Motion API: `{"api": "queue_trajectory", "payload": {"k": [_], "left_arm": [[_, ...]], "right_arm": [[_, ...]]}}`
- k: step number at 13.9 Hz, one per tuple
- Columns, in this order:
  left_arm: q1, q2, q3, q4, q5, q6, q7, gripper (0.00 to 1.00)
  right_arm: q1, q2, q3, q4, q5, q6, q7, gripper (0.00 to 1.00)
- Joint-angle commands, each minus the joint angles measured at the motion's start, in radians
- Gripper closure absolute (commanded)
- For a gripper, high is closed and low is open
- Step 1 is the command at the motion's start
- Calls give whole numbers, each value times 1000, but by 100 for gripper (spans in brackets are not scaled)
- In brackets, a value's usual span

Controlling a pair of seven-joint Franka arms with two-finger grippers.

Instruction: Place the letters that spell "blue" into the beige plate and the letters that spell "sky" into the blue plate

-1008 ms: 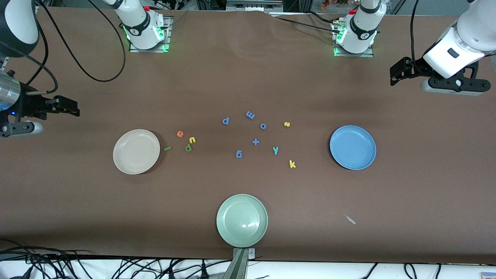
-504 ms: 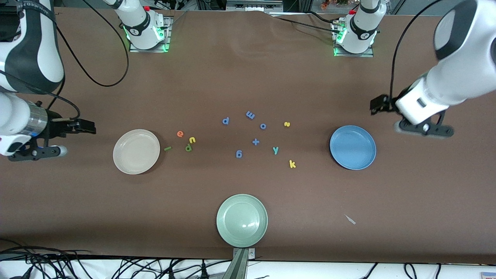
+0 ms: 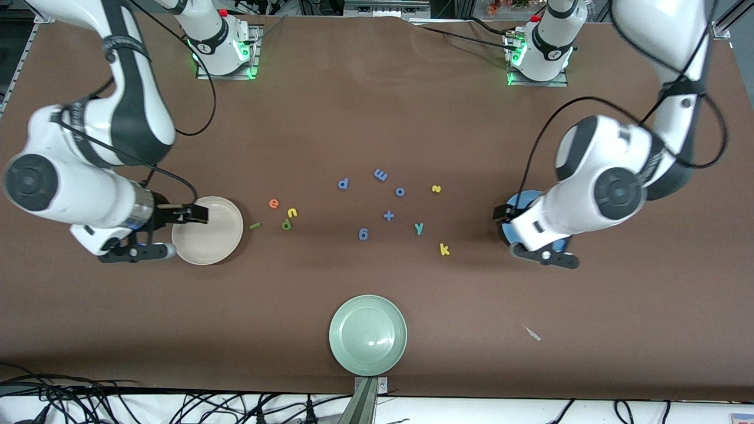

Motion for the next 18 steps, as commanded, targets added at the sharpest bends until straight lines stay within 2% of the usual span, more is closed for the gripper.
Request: {"api": "queue_trajectory", "payload": {"k": [1, 3, 6, 9, 10, 13, 17, 18], "left_arm": [[-59, 79, 5, 52, 23, 59, -136, 0], [-105, 150, 9, 54, 27, 122, -249, 0], [-126, 176, 9, 48, 34, 179, -270, 0], [-139, 244, 12, 59, 30, 214, -263, 0], [-145, 259, 14, 59, 62, 231, -262, 0], [-165, 319, 14, 68, 122, 319, -306, 0], [-194, 340, 19, 94, 127, 321, -357, 0], [-205, 345, 26, 94, 136, 321, -354, 7]], "right_arm": [[45, 62, -6, 30, 9, 45, 106, 0], [62, 76, -7, 25, 18, 73, 181, 0], [92, 82, -10, -16, 20, 114, 328, 0], [92, 53, 22, -219, 20, 356, 393, 0], [92, 52, 26, -267, 20, 430, 408, 0], [97, 65, 30, -332, 20, 550, 447, 0], [98, 76, 40, -476, 21, 769, 525, 0], [99, 82, 51, -488, 21, 792, 557, 0]]}}
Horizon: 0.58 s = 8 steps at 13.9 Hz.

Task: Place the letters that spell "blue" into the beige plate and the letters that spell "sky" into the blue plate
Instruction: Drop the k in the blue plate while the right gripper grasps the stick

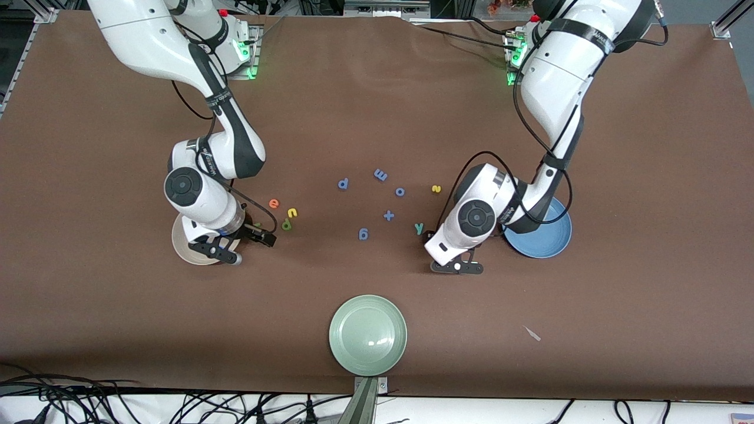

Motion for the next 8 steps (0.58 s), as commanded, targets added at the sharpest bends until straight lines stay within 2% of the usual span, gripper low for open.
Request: {"api": "queue_trajectory", "payload": {"k": [1, 5, 6, 7, 8], "left_arm": [[-35, 28, 28, 52, 75, -5, -27, 17], [-43, 45, 28, 50, 106, 25, -56, 32], [-41, 48, 26, 47, 106, 42, -56, 49], [-40, 48, 26, 47, 106, 44, -56, 73], [-38, 47, 26, 49, 106, 44, -56, 89]], "right_arm": [[2, -11, 19, -58, 16, 64, 83, 1], [0, -40, 47, -94, 16, 59, 222, 1], [-1, -53, 44, -111, 16, 59, 208, 1], [-9, -57, 41, -119, 15, 59, 205, 1], [-12, -57, 39, -125, 13, 59, 203, 5]]}}
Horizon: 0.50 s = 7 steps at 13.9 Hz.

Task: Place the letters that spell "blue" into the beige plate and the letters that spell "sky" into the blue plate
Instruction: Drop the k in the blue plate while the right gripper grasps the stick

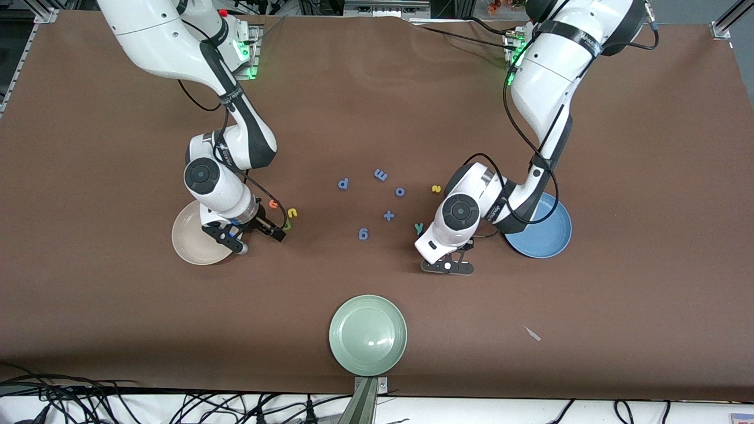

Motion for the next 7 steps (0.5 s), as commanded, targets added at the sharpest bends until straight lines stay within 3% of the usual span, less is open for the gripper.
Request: {"api": "queue_trajectory", "payload": {"k": [1, 5, 7], "left_arm": [[-4, 20, 15, 31, 32, 9, -19, 98], [19, -49, 15, 17, 35, -34, -3, 100], [20, -90, 15, 14, 35, -150, 18, 100]], "right_arm": [[-14, -41, -2, -64, 13, 14, -8, 7], [-32, -36, -14, -90, 14, 16, -27, 10], [-37, -35, -14, -90, 14, 16, -30, 15]]}}
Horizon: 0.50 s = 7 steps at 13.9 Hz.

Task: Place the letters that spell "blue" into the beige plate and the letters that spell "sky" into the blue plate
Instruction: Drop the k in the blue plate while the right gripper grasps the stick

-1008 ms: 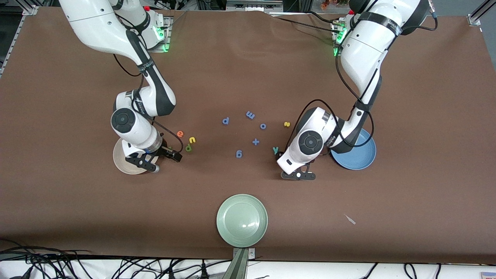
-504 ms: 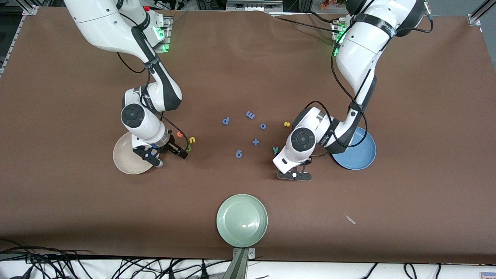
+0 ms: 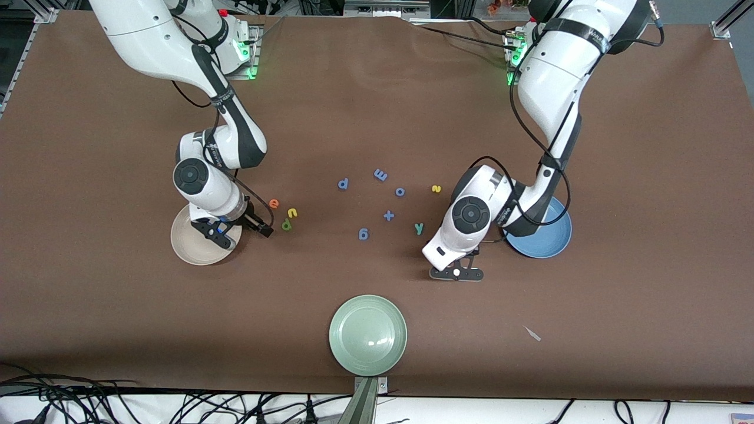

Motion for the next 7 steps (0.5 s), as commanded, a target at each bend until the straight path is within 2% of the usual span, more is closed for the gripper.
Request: {"api": "queue_trajectory", "payload": {"k": [1, 3, 4, 7], "left_arm": [[0, -76, -1, -12, 33, -163, 52, 100], [24, -122, 2, -40, 41, -289, 115, 100], [46, -158, 1, -76, 50, -311, 156, 94], [132, -258, -2, -236, 62, -308, 313, 96]], "right_arm": [[-10, -23, 4, -31, 14, 17, -21, 21], [-10, -19, 4, -30, 14, 18, -24, 36], [-10, -14, 4, -30, 14, 18, -40, 46], [-12, -6, 4, -28, 14, 21, -51, 66]]}}
